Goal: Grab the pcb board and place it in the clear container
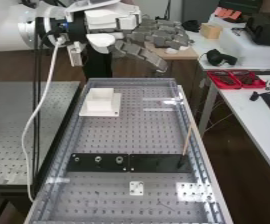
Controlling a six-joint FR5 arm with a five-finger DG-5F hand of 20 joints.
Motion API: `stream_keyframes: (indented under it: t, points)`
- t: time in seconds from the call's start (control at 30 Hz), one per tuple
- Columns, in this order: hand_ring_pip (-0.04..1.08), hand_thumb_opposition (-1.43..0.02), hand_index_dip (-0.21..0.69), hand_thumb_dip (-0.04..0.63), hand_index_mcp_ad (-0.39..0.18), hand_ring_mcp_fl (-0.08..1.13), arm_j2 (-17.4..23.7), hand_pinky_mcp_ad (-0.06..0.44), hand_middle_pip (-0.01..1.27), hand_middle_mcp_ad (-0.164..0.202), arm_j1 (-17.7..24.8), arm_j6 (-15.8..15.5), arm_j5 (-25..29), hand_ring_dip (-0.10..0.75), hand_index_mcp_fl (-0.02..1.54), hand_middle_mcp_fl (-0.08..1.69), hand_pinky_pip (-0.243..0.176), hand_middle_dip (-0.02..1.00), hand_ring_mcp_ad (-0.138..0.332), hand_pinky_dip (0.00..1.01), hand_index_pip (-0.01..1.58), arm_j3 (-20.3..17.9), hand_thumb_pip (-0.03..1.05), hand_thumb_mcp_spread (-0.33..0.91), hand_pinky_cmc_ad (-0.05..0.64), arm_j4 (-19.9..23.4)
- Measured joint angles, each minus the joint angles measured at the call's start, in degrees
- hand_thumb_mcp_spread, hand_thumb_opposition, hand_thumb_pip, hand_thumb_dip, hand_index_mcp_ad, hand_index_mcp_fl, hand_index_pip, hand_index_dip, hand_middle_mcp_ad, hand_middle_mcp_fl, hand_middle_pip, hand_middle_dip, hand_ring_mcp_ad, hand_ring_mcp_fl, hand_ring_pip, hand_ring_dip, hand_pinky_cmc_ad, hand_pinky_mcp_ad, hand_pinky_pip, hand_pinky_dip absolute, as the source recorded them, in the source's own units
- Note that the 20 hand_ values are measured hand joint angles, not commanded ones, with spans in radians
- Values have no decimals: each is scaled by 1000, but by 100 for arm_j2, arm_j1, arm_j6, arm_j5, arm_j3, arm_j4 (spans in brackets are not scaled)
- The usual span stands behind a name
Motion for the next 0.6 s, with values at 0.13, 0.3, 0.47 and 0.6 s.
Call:
stream_keyframes:
  t: [0.13, 0.3, 0.47, 0.6]
  points:
    - [113, -728, 236, 54, -80, 37, 23, 386, 157, 89, -5, 1, -2, 49, 176, 86, -113, 168, 225, 593, 84, -26, 234, 265, 555, 1]
    - [117, -728, 236, 54, -80, 35, 44, 386, 157, 89, -7, 1, -6, 49, 176, 86, -113, 168, 222, 593, 84, -41, 234, 265, 555, 0]
    - [113, -728, 236, 54, -80, 35, 48, 386, 157, 89, -10, 1, -9, 49, 176, 86, -113, 168, 225, 593, 84, -47, 234, 267, 555, 0]
    - [117, -728, 236, 54, -80, 35, 54, 386, 157, 89, -2, 1, -1, 49, 176, 86, -113, 171, 225, 593, 84, -58, 234, 267, 555, 5]
